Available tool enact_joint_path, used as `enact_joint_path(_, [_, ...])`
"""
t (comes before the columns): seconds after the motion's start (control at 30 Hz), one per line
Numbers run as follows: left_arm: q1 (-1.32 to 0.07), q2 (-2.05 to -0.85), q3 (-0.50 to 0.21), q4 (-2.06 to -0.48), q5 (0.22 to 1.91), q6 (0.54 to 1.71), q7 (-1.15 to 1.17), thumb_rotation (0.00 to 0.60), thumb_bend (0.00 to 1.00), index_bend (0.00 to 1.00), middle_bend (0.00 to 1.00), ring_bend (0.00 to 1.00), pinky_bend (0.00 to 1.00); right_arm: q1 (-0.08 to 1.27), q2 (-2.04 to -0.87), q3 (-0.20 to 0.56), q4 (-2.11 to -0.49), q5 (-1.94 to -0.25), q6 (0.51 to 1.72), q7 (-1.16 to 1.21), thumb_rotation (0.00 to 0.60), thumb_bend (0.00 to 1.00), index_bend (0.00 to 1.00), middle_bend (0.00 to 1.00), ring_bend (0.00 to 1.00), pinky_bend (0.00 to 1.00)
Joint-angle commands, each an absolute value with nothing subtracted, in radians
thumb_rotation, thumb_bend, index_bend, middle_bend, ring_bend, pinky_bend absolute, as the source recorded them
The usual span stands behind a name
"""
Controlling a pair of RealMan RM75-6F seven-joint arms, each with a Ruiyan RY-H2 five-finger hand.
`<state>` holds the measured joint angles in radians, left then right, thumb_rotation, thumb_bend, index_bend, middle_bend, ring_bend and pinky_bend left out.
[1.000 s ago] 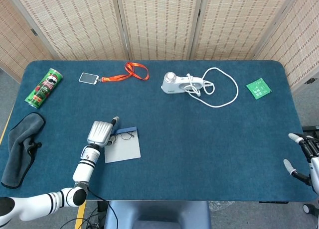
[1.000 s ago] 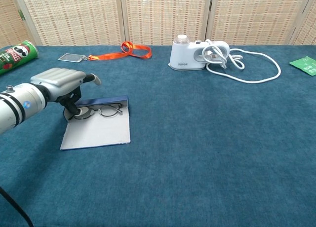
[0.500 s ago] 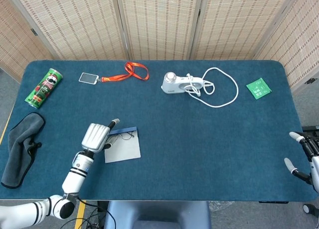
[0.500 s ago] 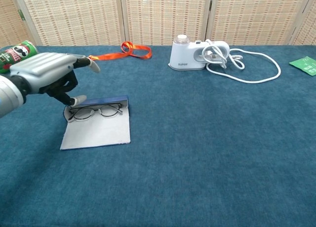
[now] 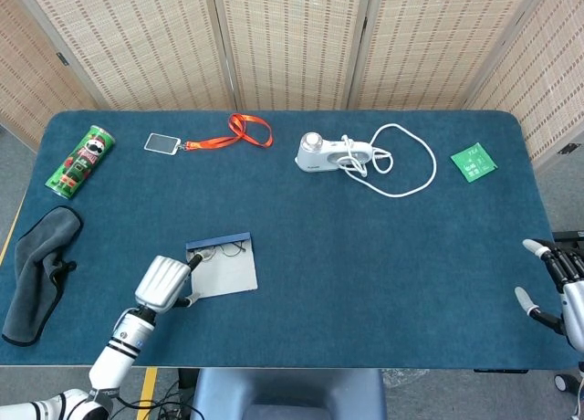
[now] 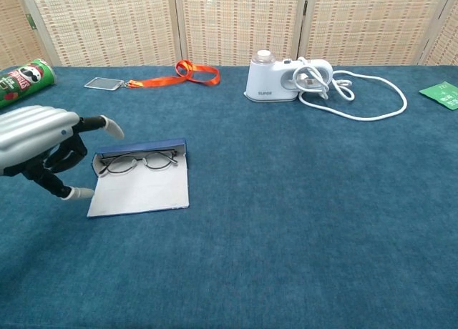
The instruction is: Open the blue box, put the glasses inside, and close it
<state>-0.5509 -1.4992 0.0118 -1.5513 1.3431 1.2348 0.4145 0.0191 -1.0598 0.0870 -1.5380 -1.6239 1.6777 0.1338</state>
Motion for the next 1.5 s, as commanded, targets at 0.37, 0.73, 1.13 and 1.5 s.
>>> enact_joint_path(0.37, [-0.531, -1.579, 0.017, -1.454, 1.353, 1.193, 0.462, 0.6, 0.23, 0.25, 0.87, 0.79, 0.89, 0.016, -1.062, 0.083, -1.534, -1.621, 1.678, 0.137, 0.6, 0.28, 0.19, 0.22, 0.28, 0.22])
enact_joint_path(0.73, [-0.521, -1.608, 0.001, -1.407, 1.348, 1.177, 0.482, 0.6, 0.23, 0.25, 0.87, 0.79, 0.89, 0.014, -1.061, 0.082, -1.535, -1.621, 1.68, 0.138, 0.6, 0.28, 0.19, 0.22, 0.28, 0.22])
enact_joint_path(1.13, [-0.516, -1.621, -0.013, -1.385, 1.336, 1.154, 0.498, 0.6, 0.23, 0.25, 0.87, 0.79, 0.89, 0.014, -1.061, 0.082, -1.537, -1.621, 1.682, 0.137, 0.6, 0.28, 0.19, 0.22, 0.28, 0.22])
enact_joint_path(1.5, [-0.514, -1.626, -0.022, -1.385, 1.328, 1.138, 0.515, 0.6, 0.22, 0.25, 0.87, 0.79, 0.9, 0.008, -1.062, 0.081, -1.532, -1.62, 1.69, 0.143, 0.6, 0.28, 0.19, 0.22, 0.28, 0.22])
